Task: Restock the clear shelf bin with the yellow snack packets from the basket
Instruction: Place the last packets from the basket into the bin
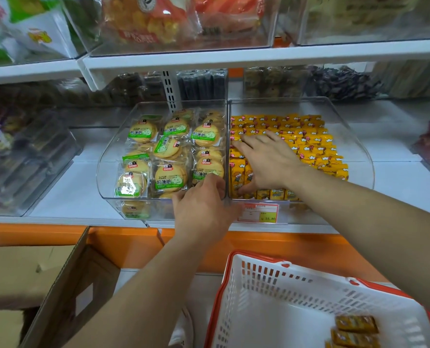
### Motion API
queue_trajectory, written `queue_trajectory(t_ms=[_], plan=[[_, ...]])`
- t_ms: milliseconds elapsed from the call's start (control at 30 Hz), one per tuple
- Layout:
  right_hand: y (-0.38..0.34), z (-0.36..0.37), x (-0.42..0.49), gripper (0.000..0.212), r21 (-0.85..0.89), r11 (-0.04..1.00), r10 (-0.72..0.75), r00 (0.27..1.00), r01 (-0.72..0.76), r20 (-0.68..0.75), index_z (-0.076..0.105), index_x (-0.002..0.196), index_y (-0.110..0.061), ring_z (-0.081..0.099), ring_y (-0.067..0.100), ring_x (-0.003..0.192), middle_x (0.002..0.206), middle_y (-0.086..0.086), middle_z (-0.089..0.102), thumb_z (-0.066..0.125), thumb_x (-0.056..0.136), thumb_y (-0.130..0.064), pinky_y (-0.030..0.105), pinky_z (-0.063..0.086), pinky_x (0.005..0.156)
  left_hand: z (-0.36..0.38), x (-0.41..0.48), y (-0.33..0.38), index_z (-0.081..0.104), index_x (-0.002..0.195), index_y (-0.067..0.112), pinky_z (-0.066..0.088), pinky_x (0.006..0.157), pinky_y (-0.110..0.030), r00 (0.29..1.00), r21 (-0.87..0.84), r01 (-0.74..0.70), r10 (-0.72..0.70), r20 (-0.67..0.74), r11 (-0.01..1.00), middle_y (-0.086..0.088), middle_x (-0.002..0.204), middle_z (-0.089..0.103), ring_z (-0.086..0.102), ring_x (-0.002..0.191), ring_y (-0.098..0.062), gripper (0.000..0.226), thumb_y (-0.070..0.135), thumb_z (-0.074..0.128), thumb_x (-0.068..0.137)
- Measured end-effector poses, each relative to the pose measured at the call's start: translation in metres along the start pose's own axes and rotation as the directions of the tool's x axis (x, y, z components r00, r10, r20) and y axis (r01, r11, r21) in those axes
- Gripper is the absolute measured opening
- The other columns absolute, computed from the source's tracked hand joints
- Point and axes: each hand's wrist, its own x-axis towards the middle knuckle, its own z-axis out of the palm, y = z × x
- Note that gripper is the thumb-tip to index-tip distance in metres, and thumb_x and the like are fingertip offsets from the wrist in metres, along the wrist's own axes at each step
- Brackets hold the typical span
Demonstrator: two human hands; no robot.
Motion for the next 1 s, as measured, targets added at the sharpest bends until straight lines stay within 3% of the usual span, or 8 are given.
queue_trajectory(t_ms=[100,200,300,400,467,733,933,1000], plan=[[0.007,-0.011,-0.004,0.131,0.102,0.995,-0.019,0.998,0.012,0.065,0.017,0.155,-0.027,0.028,0.028,0.147,0.162,0.004,0.027,0.051,0.051,-0.098,0.05,0.02,0.121,-0.002,0.0,0.0,0.052,0.116,0.034,0.021,0.092,-0.032,1.0,-0.01,0.012,-0.012,0.023,1.0,0.017,0.106,0.065,0.06,0.102,-0.011,0.048,0.057,0.075,0.081],[0.035,-0.026,-0.014,0.131,0.32,0.945,0.045,0.995,-0.072,0.091,0.019,0.155,-0.031,0.023,0.026,0.148,0.163,0.0,0.023,0.046,0.048,-0.101,0.045,0.021,0.12,-0.003,0.001,0.0,0.053,0.117,0.034,0.021,0.092,-0.033,0.999,-0.019,0.01,-0.009,0.032,1.0,0.017,0.107,0.065,0.06,0.102,-0.01,0.048,0.057,0.075,0.081],[0.064,-0.027,-0.034,0.133,0.381,0.912,0.099,0.984,-0.15,0.15,0.019,0.155,-0.032,0.022,0.027,0.148,0.163,0.0,0.022,0.052,0.044,-0.098,0.044,0.024,0.121,-0.003,0.001,0.0,0.053,0.116,0.035,0.022,0.093,-0.034,0.999,-0.012,0.008,-0.008,0.034,1.0,0.018,0.106,0.065,0.061,0.103,-0.011,0.047,0.057,0.074,0.081],[0.069,-0.015,-0.049,0.142,0.293,0.946,0.047,0.951,-0.141,0.304,0.003,0.157,-0.036,0.007,0.026,0.152,0.167,-0.003,0.005,0.057,0.04,-0.096,0.049,0.016,0.123,-0.003,0.001,0.001,0.053,0.114,0.034,0.022,0.092,-0.033,1.0,-0.013,0.011,-0.011,0.029,1.0,0.017,0.105,0.066,0.06,0.101,-0.01,0.046,0.056,0.075,0.081],[0.066,-0.003,-0.053,0.142,0.219,0.969,0.053,0.957,-0.118,0.284,-0.004,0.156,-0.039,0.006,0.028,0.153,0.167,-0.002,0.001,0.06,0.041,-0.093,0.051,0.012,0.123,-0.003,0.0,0.002,0.053,0.113,0.034,0.02,0.09,-0.032,1.0,-0.004,0.01,-0.01,0.024,1.0,0.016,0.104,0.066,0.059,0.099,-0.01,0.045,0.055,0.075,0.08],[0.068,0.006,-0.05,0.128,0.146,0.984,0.084,0.99,-0.1,0.112,0.022,0.151,-0.035,0.033,0.029,0.144,0.16,-0.003,0.029,0.066,0.044,-0.09,0.049,0.03,0.115,-0.002,0.002,0.001,0.053,0.115,0.034,0.023,0.094,-0.034,0.999,-0.009,0.016,-0.016,0.032,1.0,0.018,0.105,0.065,0.059,0.099,-0.01,0.048,0.057,0.076,0.079],[0.069,-0.007,-0.058,0.129,0.164,0.983,0.054,0.986,-0.08,0.158,0.015,0.155,-0.036,0.02,0.028,0.149,0.164,-0.003,0.019,0.058,0.048,-0.094,0.049,0.02,0.119,-0.005,0.0,0.003,0.053,0.114,0.033,0.025,0.095,-0.037,0.998,0.001,0.02,-0.02,0.055,1.0,0.017,0.106,0.065,0.06,0.1,-0.011,0.047,0.059,0.074,0.081],[0.079,-0.021,-0.063,0.127,0.171,0.983,0.041,0.988,-0.067,0.151,0.02,0.154,-0.035,0.025,0.027,0.147,0.162,-0.001,0.026,0.058,0.048,-0.094,0.047,0.021,0.119,-0.007,0.0,0.003,0.053,0.113,0.033,0.024,0.093,-0.036,0.998,0.002,0.015,-0.015,0.058,1.0,0.017,0.105,0.066,0.058,0.098,-0.01,0.046,0.059,0.074,0.082]])
